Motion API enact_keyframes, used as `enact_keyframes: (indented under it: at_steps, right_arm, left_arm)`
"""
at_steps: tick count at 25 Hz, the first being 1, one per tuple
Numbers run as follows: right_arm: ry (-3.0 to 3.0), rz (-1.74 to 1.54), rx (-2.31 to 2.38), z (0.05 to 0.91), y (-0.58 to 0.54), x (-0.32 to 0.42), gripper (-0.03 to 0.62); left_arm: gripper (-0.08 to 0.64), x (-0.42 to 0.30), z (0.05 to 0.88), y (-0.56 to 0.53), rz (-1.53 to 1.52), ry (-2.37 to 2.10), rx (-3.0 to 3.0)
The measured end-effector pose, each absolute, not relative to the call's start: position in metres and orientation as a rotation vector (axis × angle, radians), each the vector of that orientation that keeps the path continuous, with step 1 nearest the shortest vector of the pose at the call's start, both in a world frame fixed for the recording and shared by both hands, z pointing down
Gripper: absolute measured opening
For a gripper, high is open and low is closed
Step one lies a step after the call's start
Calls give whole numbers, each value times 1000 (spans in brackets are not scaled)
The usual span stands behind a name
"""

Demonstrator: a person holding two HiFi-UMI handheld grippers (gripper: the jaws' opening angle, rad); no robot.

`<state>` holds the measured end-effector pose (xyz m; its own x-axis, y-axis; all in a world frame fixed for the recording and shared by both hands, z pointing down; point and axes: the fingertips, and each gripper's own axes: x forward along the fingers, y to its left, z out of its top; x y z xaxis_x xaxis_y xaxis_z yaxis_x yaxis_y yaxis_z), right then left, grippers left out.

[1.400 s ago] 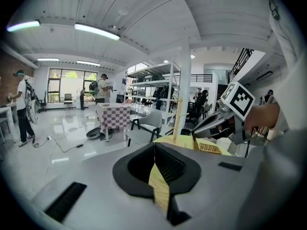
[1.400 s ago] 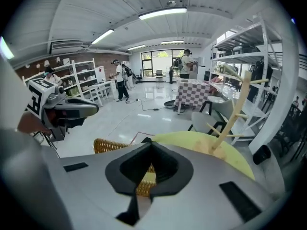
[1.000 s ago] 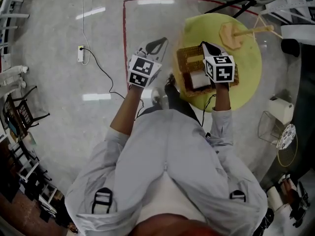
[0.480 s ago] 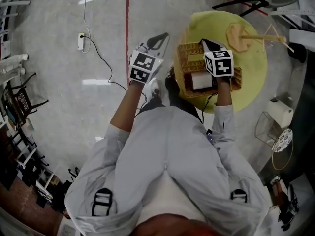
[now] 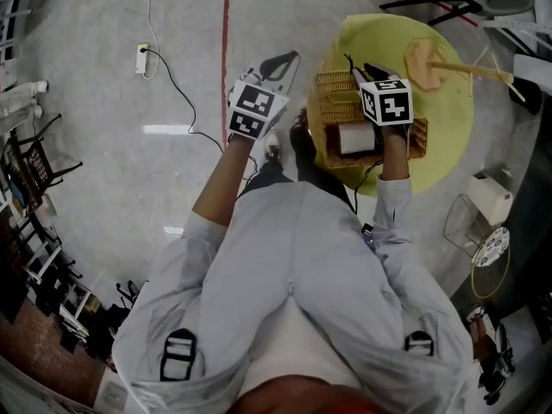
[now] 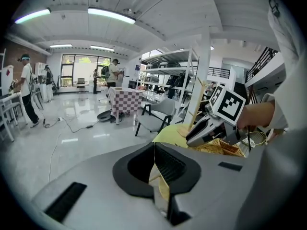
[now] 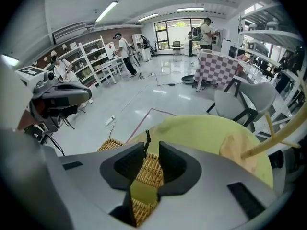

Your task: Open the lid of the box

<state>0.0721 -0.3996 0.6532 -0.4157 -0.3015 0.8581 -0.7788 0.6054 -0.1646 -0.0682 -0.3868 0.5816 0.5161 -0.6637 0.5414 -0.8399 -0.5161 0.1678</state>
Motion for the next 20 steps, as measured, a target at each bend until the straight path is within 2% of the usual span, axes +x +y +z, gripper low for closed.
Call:
enact_keyframes:
  at_steps: [7,20]
  right_arm:
    - [-2028,661,963,623,-394,76,113]
    - [-2086,501,1298,517,-336,116,49]
  left_arm:
    - [29,-69,567,-374,571,-1230,2395]
    - [29,-58,494,-321,490,-1224,2562]
